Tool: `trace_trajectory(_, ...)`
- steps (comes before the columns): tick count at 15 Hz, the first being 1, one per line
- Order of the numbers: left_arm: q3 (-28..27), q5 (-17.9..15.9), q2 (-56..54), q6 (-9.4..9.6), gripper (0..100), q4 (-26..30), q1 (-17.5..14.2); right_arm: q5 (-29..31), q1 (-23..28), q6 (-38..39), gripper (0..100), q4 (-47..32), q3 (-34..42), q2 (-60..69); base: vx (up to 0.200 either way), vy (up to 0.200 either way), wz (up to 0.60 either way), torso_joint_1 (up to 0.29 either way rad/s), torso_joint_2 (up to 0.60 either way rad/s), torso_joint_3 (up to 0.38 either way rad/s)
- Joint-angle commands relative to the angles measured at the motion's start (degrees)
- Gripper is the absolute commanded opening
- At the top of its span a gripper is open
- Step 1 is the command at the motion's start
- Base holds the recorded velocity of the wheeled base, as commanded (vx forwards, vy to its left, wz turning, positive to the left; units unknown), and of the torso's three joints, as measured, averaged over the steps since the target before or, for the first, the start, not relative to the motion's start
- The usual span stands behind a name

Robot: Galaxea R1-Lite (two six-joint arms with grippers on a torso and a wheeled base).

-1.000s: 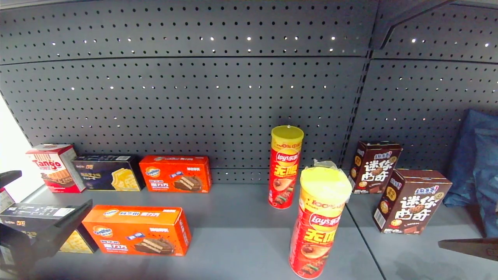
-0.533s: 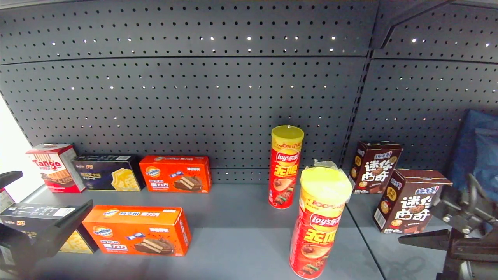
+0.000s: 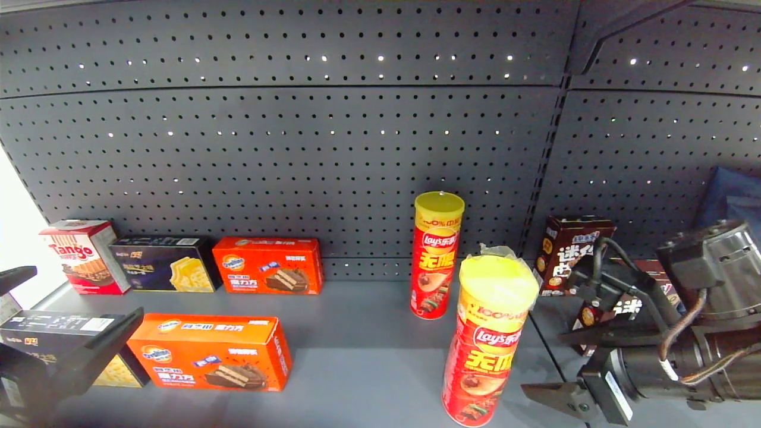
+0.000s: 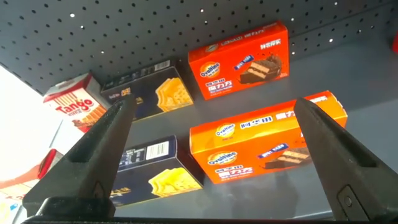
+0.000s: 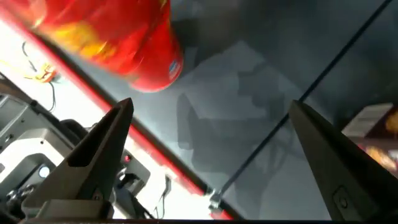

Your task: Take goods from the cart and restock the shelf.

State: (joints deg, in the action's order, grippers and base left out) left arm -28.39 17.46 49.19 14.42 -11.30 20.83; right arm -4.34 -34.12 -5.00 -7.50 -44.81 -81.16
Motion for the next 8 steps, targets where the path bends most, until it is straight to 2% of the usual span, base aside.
trace_trajectory(1, 0.1, 0.0, 0.2, -0.10, 100, 0.0, 0.0, 0.0, 0.1, 0.1, 100, 0.0, -0.5, -2.2, 0.000, 0.000, 0.00, 0.000, 0.00, 0.000)
trace_trajectory(8, 0.7, -0.1, 0.1, -0.18, 100, 0.0, 0.1, 0.1, 3.0, 1.4, 100, 0.1, -1.4, -3.9, 0.000, 0.000, 0.00, 0.000, 0.00, 0.000)
